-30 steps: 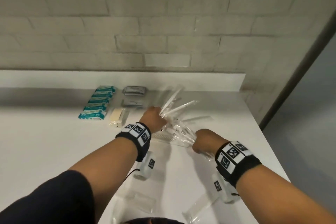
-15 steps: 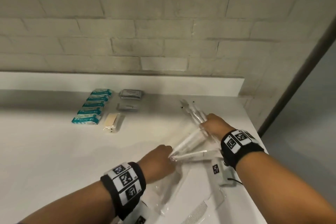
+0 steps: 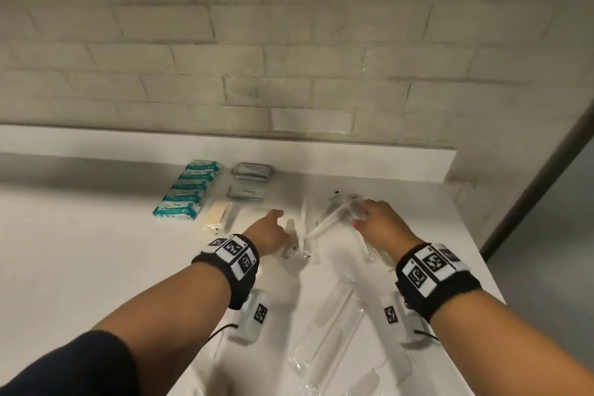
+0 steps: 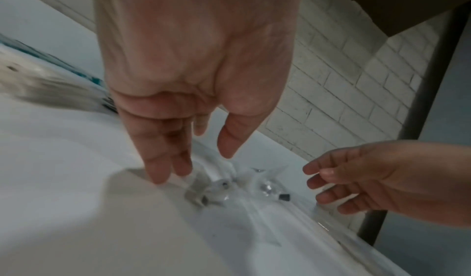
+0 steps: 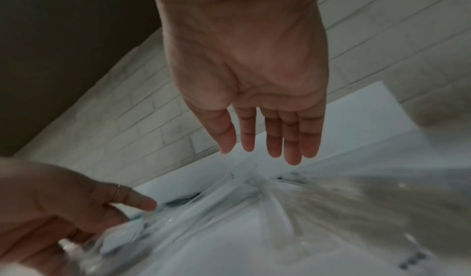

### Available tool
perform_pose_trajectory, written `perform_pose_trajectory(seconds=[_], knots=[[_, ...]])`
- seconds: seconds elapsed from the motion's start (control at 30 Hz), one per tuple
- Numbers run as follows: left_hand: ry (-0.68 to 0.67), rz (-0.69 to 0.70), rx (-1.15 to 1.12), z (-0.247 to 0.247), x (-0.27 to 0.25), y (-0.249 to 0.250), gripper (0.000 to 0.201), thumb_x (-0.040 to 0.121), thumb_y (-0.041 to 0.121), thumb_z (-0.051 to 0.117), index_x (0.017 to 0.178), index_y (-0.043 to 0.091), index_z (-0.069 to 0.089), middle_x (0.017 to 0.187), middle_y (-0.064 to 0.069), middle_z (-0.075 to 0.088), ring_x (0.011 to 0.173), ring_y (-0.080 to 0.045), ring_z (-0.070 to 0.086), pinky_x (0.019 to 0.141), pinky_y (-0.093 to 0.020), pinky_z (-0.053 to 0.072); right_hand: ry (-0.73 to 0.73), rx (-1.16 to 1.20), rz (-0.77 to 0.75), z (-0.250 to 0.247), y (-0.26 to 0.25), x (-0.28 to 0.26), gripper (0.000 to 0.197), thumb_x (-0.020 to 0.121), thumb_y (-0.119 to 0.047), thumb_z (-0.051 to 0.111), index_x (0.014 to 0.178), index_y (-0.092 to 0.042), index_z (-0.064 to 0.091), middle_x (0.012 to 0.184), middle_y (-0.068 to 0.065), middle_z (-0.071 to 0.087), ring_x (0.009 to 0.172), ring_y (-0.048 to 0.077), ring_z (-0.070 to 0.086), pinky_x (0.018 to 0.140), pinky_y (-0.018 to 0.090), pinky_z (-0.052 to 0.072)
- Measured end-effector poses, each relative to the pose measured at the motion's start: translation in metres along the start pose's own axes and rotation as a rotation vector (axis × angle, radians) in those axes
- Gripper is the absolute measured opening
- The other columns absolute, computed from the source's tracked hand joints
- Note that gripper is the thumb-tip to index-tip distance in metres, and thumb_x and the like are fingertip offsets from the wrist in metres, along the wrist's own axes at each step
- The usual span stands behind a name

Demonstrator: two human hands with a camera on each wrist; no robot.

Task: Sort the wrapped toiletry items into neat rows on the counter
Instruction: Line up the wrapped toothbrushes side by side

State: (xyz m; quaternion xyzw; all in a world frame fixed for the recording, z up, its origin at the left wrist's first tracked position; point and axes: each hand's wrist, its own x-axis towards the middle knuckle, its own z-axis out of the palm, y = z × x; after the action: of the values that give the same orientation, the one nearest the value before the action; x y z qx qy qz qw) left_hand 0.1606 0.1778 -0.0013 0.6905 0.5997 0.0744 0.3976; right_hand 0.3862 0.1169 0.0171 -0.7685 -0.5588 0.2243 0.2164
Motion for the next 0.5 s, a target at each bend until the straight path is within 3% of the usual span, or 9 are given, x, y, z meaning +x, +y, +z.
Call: perform_pose_trajectory(seconds=[0.1,0.2,0.3,0.4,0.5], knots=[[-0.052,0.068,0.077,-0.002,-0.004,-0.004,0.063,0.093,0.017,0.051,0.150,0.017,0.025,0.139,-0.009,0.053,0.121,-0.024,0.056,0.103,-0.034,0.044,-0.027,-0.263,-0.170,0.016,-0.015,0.008,0.047,0.090,-0.015,0.049,0.134,-0.030,0.052,0.132,0.010,0.050,0.117,0.030,0.053,0.097,0.036,0.046],[-0.070,0.152,0.186,-0.002,-0.004,-0.004,0.052,0.095,0.015,0.045,0.146,0.021,0.036,0.144,-0.007,0.048,0.124,-0.023,0.053,0.106,-0.034,0.041,-0.060,-0.539,-0.319,0.035,-0.027,0.016,0.060,0.089,-0.010,0.042,0.143,-0.036,0.039,0.146,0.007,0.036,0.127,0.032,0.041,0.104,0.045,0.038],[-0.090,0.227,0.385,0.000,-0.003,-0.002,0.047,0.095,0.017,0.042,0.142,0.022,0.043,0.145,-0.005,0.043,0.128,-0.020,0.048,0.111,-0.033,0.034,-0.051,-0.759,-0.342,0.044,-0.028,0.020,0.048,0.089,-0.014,0.043,0.135,-0.029,0.049,0.146,0.012,0.033,0.128,0.035,0.036,0.104,0.045,0.034],[-0.091,0.247,0.434,0.006,-0.001,-0.005,0.055,0.089,0.011,0.047,0.139,0.033,0.045,0.135,-0.004,0.047,0.121,-0.021,0.052,0.106,-0.032,0.040,-0.023,-0.774,-0.373,0.044,-0.029,0.021,0.048,0.089,-0.013,0.043,0.135,-0.024,0.048,0.144,0.013,0.036,0.126,0.034,0.038,0.103,0.045,0.034],[-0.052,0.273,0.418,0.009,0.002,-0.004,0.063,0.084,0.005,0.050,0.141,0.030,0.039,0.137,-0.005,0.040,0.120,-0.024,0.053,0.101,-0.032,0.043,-0.088,-0.737,-0.465,0.043,-0.031,0.020,0.049,0.090,-0.011,0.043,0.137,-0.024,0.046,0.145,0.007,0.039,0.128,0.031,0.040,0.102,0.044,0.036]])
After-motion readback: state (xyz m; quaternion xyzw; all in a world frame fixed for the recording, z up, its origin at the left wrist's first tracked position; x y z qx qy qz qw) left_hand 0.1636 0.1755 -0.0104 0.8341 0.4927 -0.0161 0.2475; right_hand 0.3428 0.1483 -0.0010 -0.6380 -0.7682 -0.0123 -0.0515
